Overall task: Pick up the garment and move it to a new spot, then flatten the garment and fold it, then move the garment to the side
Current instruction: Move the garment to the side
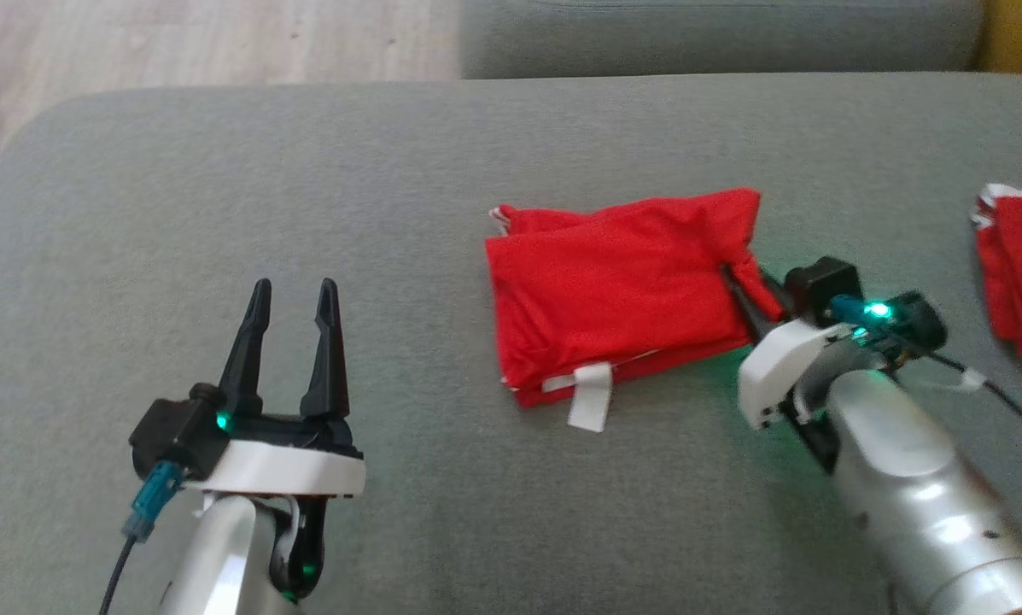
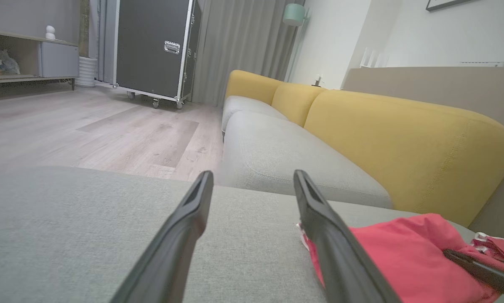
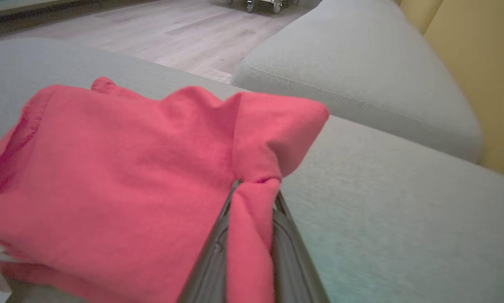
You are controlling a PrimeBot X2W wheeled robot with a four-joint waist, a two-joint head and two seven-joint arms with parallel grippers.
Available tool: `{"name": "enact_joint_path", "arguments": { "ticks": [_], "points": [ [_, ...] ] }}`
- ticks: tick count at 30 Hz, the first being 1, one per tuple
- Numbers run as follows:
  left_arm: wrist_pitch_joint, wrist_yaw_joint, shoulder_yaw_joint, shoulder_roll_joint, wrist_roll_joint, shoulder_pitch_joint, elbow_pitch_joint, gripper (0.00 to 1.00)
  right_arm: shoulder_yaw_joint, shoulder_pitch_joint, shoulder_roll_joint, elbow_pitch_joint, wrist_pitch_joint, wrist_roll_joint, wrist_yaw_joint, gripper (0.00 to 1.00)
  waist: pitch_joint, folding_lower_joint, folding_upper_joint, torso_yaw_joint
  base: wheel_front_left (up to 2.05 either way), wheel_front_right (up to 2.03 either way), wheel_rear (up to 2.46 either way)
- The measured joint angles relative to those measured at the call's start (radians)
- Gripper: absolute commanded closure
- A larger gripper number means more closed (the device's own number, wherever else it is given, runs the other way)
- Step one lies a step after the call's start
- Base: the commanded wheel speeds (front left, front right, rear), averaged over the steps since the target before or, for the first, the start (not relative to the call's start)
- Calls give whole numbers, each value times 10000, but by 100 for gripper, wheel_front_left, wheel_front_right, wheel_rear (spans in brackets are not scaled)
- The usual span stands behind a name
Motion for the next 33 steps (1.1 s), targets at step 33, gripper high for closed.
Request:
{"name": "enact_joint_path", "arguments": {
  "ticks": [33],
  "points": [
    [-15, 0, -251, -12, 232, -1238, -349, 0, -1001, -639, -6418, -2819, 3290, 311, 0, 100, 1778, 1, 0, -1548, 0, 0, 0]
  ]
}}
